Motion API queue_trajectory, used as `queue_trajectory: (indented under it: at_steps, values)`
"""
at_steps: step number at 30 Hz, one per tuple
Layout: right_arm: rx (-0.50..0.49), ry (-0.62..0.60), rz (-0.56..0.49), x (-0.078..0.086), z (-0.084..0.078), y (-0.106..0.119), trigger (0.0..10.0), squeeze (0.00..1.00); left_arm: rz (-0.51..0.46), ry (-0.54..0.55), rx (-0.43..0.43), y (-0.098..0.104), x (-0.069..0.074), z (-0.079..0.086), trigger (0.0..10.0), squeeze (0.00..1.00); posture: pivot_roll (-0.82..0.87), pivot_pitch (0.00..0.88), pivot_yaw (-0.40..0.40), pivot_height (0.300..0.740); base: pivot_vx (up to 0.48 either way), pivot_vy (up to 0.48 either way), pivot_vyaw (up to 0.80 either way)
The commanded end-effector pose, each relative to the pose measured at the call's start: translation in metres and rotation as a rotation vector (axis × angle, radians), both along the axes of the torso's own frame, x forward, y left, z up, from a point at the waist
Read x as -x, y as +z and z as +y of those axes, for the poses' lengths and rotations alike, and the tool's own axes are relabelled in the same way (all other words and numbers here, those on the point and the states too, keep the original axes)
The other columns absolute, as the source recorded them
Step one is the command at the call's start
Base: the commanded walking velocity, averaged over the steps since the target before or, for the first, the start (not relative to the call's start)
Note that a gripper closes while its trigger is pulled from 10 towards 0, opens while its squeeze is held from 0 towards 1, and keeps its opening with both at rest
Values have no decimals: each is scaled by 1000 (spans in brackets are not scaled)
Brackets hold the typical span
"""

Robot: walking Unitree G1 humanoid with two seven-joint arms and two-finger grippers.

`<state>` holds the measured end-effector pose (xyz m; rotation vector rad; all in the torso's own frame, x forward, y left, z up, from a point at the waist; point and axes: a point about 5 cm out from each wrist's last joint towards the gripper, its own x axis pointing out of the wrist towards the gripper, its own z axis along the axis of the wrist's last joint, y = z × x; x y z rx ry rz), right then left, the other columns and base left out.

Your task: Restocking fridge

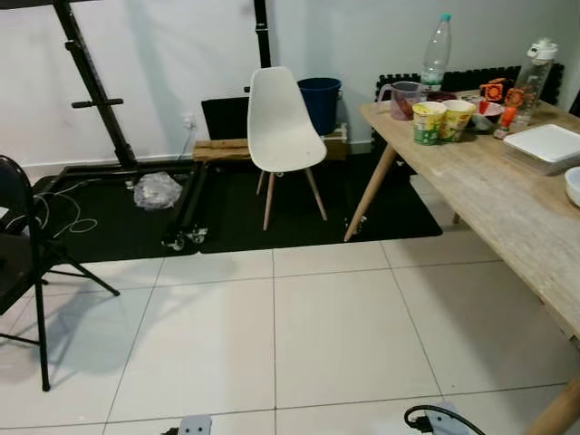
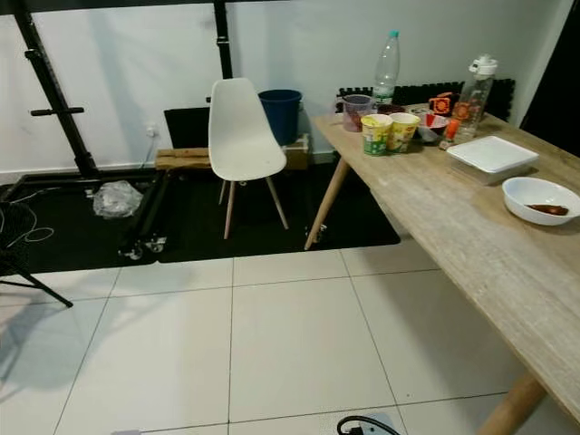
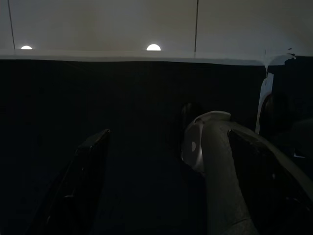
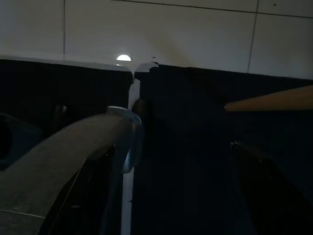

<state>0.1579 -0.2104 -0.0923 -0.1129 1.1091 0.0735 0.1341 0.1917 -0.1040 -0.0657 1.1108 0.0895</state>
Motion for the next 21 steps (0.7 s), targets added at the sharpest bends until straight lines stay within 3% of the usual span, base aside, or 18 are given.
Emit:
queue_trajectory:
  at_steps: [1,3,8,21]
  values:
    - [-51,-71,-8,2,2,-1,10000,0,-28,-5,9,2,-6,-3,10000,0,-51,0,28,740,0,0,0]
    - [-108,-120,-20,2,4,-1,10000,0,-38,-7,42,2,-8,-8,10000,0,-53,0,31,740,0,0,0]
    - [-147,-113,-18,2,7,-1,10000,0,-56,-19,123,3,-10,-18,10000,0,-53,0,31,740,0,0,0]
    - [-203,-115,-9,3,9,-1,10000,0,-71,7,130,3,-10,-21,10000,0,-55,0,16,740,0,0,0]
